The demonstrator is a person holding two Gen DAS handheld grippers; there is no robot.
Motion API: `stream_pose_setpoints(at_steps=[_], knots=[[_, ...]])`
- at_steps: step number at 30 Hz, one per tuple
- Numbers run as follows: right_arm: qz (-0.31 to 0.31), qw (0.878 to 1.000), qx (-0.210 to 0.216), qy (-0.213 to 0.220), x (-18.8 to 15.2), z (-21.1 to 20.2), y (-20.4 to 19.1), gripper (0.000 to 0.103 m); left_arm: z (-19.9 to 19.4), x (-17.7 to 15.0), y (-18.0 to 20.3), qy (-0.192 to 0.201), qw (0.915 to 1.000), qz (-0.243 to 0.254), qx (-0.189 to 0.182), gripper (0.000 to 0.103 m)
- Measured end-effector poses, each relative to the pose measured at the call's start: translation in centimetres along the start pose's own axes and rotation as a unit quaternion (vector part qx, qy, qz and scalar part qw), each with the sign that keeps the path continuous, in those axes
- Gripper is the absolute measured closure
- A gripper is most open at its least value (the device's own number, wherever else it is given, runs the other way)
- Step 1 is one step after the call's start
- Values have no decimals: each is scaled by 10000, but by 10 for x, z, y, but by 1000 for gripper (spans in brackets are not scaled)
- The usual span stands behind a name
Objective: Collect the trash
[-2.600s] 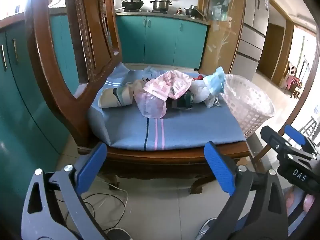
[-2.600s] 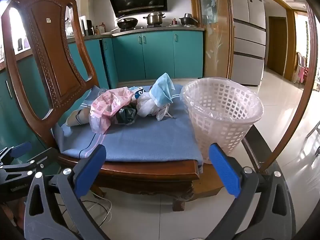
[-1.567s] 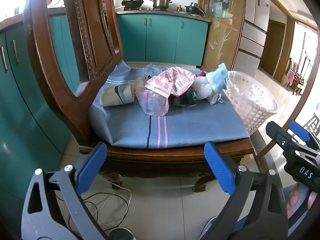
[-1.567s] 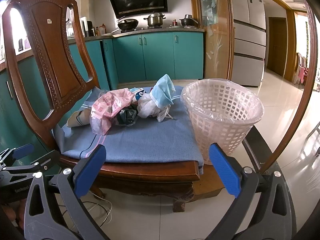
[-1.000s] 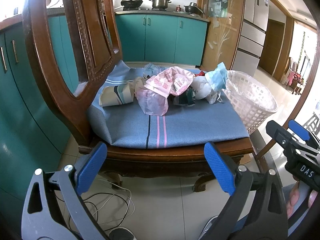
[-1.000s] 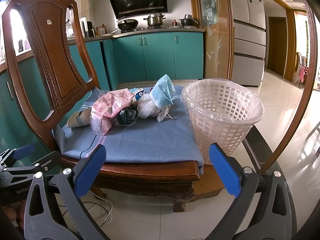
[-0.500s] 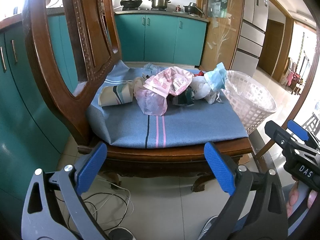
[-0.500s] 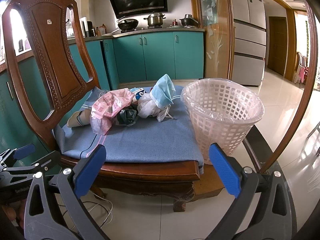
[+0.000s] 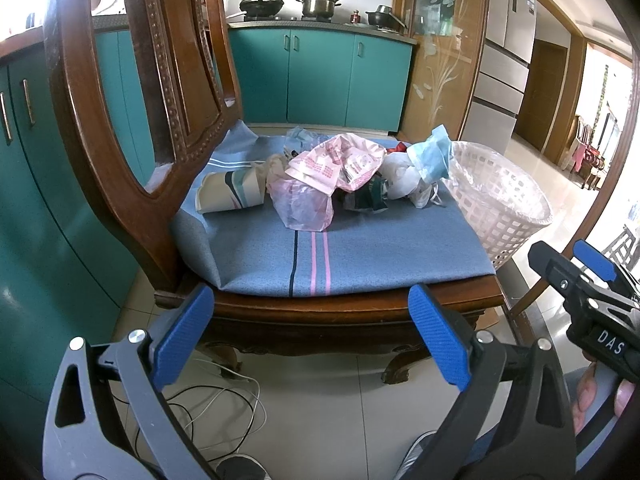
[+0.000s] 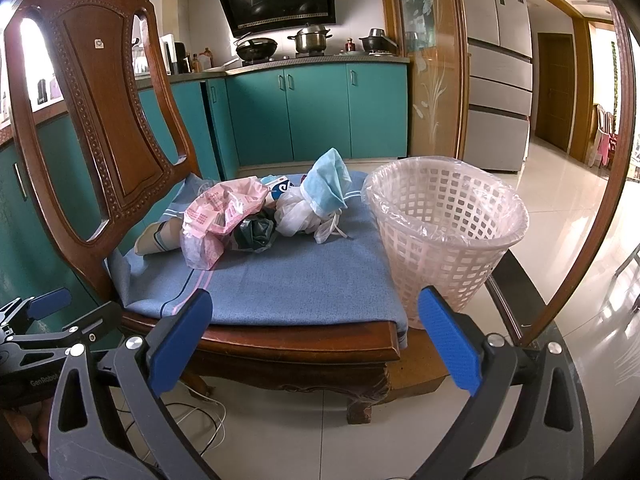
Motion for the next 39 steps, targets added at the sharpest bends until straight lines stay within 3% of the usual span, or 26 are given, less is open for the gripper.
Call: stream_pose_setpoints(at_steps=[33,39], knots=[[47,10000,23,8,1,-1,2,3,-2,-2,6,1,9997,122,-201,6],[228,9997,32,89,6,-5,1,3,3,14,9,85,9992,183,-335,6]])
Point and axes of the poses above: each gripper's, at about its wrist camera, not at the fingertips, and z roughly the way its jaws point, y to its right, x to its top, the point moved 6 cm from there along z, roughly the way its jaws point, and after that the axes turned 3 degrees about -x, right-handed, at the moved point
